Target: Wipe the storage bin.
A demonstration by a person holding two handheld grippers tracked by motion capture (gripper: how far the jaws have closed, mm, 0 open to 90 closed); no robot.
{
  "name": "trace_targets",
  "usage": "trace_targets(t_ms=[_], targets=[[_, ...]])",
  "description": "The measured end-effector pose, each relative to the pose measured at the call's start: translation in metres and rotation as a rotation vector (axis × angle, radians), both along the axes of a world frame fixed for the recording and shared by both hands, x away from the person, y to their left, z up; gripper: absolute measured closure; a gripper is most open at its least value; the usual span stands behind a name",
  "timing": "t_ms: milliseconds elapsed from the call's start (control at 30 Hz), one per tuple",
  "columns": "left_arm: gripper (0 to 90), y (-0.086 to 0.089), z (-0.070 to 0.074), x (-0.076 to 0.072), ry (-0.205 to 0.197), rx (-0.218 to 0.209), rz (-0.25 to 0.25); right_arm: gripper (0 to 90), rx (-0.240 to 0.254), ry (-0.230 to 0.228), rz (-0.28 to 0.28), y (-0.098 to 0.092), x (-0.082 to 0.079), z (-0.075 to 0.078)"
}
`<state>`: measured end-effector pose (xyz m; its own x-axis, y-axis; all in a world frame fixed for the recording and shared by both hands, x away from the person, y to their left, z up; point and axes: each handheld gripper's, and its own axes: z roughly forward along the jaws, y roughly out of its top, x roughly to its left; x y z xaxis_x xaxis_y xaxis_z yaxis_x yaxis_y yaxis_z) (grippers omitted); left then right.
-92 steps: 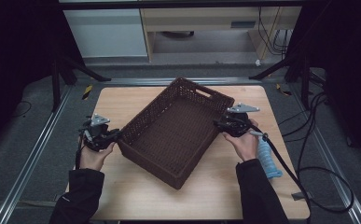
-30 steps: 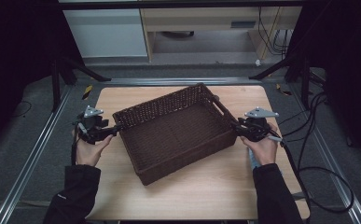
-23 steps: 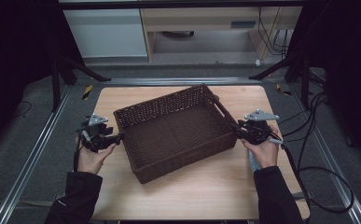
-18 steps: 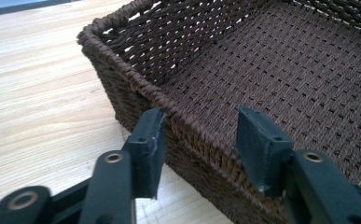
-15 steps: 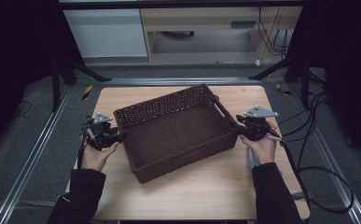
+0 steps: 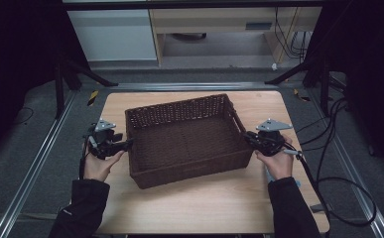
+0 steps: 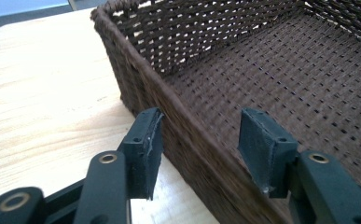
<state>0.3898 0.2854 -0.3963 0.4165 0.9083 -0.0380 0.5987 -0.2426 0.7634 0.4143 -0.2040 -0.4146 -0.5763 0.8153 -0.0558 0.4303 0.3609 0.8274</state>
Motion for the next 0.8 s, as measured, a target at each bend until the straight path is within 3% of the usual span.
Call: trace_targets(t_ms=[100,200,233,300,367,500,800], targets=[[50.4,-0.001,-0.002,-0.008,0.008,-0.002,-0.009,77.4,0.001,0.006,0.005,-0.001,-0.010,0.001],[58.3,-0.001,-0.006,-0.010,0.024,-0.022,-0.027,76.2,0.004,0.015,0.011,-0.001,-0.016,0.003],[61.7,-0.001,-0.007,-0.009,0.037,-0.038,-0.033,75.0,0.015,0.011,0.012,-0.001,-0.017,0.005],[65.7,-0.003,-0.007,-0.006,0.043,-0.028,-0.038,71.6,0.030,-0.017,0.010,0.000,-0.015,0.007],[66.6,-0.005,-0.006,-0.003,0.033,0.006,-0.030,70.3,0.029,-0.034,0.000,0.001,-0.011,0.006],[68.1,-0.001,-0.008,0.004,0.031,-0.013,-0.021,74.0,0.045,-0.017,0.003,0.002,-0.006,-0.001],[70.0,0.000,-0.010,0.013,0.021,-0.021,-0.004,76.6,0.064,0.002,0.018,0.003,-0.017,-0.001]])
